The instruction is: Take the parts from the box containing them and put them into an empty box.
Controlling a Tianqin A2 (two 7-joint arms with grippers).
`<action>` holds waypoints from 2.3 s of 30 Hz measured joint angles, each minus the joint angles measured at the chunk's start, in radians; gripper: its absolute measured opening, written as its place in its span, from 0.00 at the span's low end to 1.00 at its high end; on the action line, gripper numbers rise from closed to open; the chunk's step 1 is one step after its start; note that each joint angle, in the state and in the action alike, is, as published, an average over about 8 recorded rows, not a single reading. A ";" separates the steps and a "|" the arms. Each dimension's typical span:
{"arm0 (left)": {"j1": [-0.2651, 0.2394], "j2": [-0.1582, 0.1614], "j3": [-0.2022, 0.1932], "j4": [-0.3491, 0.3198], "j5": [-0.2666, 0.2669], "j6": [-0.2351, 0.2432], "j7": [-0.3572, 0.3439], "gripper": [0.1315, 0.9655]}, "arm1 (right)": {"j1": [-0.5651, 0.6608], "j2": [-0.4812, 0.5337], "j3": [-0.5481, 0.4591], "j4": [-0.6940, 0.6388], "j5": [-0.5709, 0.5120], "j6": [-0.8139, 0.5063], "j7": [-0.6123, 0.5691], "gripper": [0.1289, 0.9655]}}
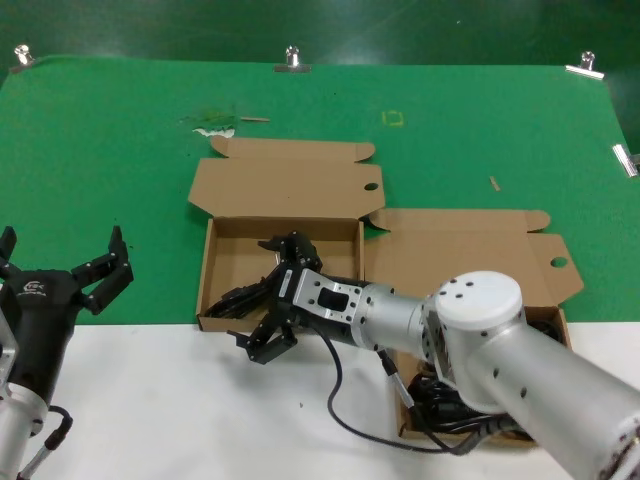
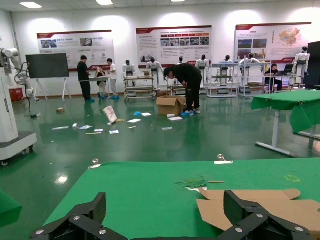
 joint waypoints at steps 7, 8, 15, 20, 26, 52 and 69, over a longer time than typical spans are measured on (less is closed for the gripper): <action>-0.001 0.001 0.002 0.000 0.001 -0.002 -0.001 0.86 | -0.106 0.028 0.108 0.136 -0.039 0.059 0.083 1.00; -0.001 0.001 0.003 0.000 0.001 -0.002 -0.001 0.87 | -0.121 0.032 0.123 0.155 -0.045 0.067 0.094 1.00; -0.001 0.003 0.005 -0.001 0.001 -0.003 -0.002 0.96 | -0.226 0.060 0.231 0.291 -0.084 0.126 0.177 1.00; -0.002 0.003 0.007 -0.001 0.002 -0.005 -0.003 0.99 | -0.302 0.080 0.307 0.388 -0.112 0.168 0.236 1.00; -0.002 0.005 0.009 -0.001 0.002 -0.006 -0.003 1.00 | -0.393 0.104 0.401 0.506 -0.145 0.219 0.306 1.00; -0.005 0.009 0.018 -0.003 0.004 -0.012 -0.007 1.00 | -0.781 0.207 0.796 1.004 -0.289 0.435 0.611 1.00; -0.005 0.009 0.019 -0.003 0.004 -0.013 -0.007 1.00 | -0.821 0.218 0.836 1.055 -0.304 0.458 0.642 1.00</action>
